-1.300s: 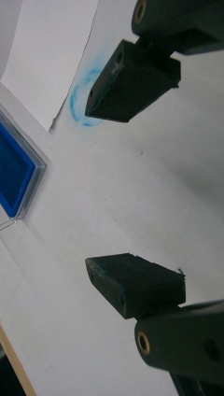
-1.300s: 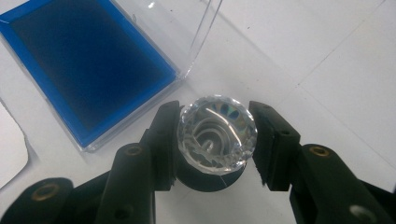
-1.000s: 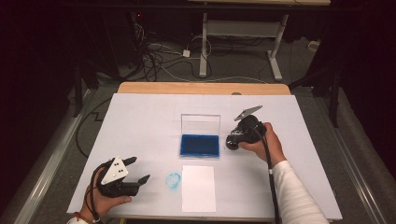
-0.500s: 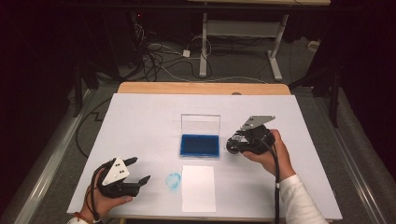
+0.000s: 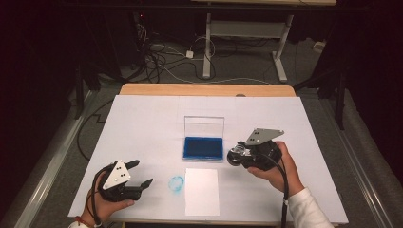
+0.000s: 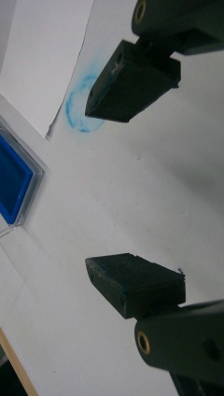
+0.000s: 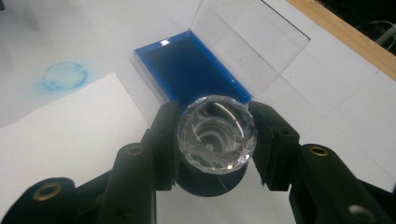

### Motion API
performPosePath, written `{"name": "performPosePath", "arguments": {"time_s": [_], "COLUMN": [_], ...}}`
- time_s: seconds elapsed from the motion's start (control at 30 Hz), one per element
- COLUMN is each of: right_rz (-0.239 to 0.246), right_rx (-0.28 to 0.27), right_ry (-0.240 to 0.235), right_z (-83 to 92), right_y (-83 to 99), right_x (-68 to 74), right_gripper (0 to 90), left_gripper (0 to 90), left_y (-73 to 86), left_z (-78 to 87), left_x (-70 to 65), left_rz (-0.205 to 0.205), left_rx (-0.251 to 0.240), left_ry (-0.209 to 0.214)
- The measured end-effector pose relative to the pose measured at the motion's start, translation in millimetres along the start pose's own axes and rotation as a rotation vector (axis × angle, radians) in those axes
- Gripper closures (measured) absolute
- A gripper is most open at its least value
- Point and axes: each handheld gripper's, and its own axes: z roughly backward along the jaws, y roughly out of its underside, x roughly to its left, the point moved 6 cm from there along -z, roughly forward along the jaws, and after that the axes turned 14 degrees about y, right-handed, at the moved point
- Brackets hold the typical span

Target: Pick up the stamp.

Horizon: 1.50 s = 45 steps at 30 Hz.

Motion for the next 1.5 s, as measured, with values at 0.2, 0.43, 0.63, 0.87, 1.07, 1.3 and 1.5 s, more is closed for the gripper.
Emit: {"name": "performPosePath", "arguments": {"time_s": [0.2,0.43,0.63,0.87,1.07,1.3,1.5], "right_rz": [0.001,0.004,0.015,0.035,0.036,0.025,0.031], "right_rx": [-0.03,-0.053,-0.083,-0.121,-0.145,-0.16,-0.179], "right_ry": [-0.012,-0.018,-0.038,-0.063,-0.091,-0.124,-0.125], "right_z": [13.4,27.2,30.1,29.7,29.4,22.9,23.9], "right_y": [0.7,3.0,-0.4,-8.0,-14.6,-19.7,-24.5], "right_x": [9.3,18.3,27.8,37.3,44.1,53.1,61.4], "right_gripper": [56.9,56.9,56.9,56.9,56.9,56.9,56.9], "left_gripper": [23.1,23.1,23.1,23.1,23.1,23.0,22.2], "left_y": [-1.2,3.0,2.8,0.4,4.1,4.7,5.1], "left_z": [-2.7,-5.2,-4.6,-4.3,-4.5,-3.6,-6.1], "left_x": [-0.6,-5.5,-3.8,-0.3,2.6,-1.8,-6.8], "left_rz": [0.006,-0.003,-0.007,-0.024,-0.003,-0.008,-0.015], "left_rx": [-0.012,0.011,0.019,0.02,0.019,0.013,0.024], "left_ry": [0.01,0.017,-0.001,-0.004,-0.001,-0.001,0.013]}}
